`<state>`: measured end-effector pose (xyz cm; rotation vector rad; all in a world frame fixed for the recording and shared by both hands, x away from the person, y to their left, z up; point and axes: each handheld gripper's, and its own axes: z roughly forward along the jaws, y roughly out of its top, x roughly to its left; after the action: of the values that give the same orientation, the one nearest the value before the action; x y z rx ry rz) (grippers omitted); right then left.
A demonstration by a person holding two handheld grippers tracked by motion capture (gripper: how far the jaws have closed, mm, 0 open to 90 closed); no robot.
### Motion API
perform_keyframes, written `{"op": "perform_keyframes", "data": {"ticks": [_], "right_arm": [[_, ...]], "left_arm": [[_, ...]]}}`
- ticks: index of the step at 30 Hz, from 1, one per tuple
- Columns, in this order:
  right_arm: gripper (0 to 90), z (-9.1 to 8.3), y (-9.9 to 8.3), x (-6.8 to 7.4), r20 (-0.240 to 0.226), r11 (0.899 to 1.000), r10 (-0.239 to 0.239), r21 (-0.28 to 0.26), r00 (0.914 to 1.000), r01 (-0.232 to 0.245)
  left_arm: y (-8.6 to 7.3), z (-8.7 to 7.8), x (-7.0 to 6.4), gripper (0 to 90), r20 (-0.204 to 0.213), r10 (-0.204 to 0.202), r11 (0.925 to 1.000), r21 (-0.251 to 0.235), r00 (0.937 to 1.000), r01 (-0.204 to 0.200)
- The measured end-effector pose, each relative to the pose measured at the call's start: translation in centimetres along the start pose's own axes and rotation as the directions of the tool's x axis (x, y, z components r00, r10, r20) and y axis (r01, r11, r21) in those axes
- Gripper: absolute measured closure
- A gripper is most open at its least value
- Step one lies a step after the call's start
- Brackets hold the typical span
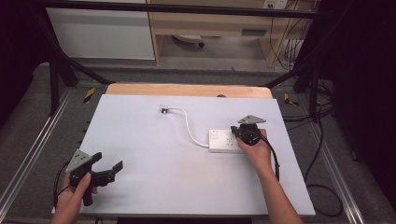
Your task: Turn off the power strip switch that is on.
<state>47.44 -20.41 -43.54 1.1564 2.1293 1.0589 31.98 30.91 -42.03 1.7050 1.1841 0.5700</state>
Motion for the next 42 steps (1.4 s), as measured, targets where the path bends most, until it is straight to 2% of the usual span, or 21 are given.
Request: {"op": "perform_keyframes", "data": {"ticks": [16,25,30,42], "right_arm": [[90.0,0.2,-0.14,0.1,0.0,1.0,-0.009,0.008,1.0,0.009],[90.0,0.22,-0.2,0.08,-0.001,1.0,0.0,0.005,1.0,0.0],[90.0,0.19,-0.32,0.03,0.001,1.0,0.009,0.0,1.0,-0.009],[90.0,0.18,-0.51,-0.12,-0.008,1.0,0.026,-0.013,0.9996,-0.026]], "left_arm": [[0.0,0.02,-0.03,6.2,0.003,0.007,1.0,0.004,1.0,-0.007],[-0.02,0.07,-0.08,6.2,0.005,0.003,1.0,0.007,1.0,-0.003],[-0.08,0.29,-0.37,6.2,0.009,0.022,0.9996,0.02,0.9997,-0.022],[-0.11,0.34,-0.4,6.2,0.013,0.02,0.9995,0.026,0.9997,-0.021]]}}
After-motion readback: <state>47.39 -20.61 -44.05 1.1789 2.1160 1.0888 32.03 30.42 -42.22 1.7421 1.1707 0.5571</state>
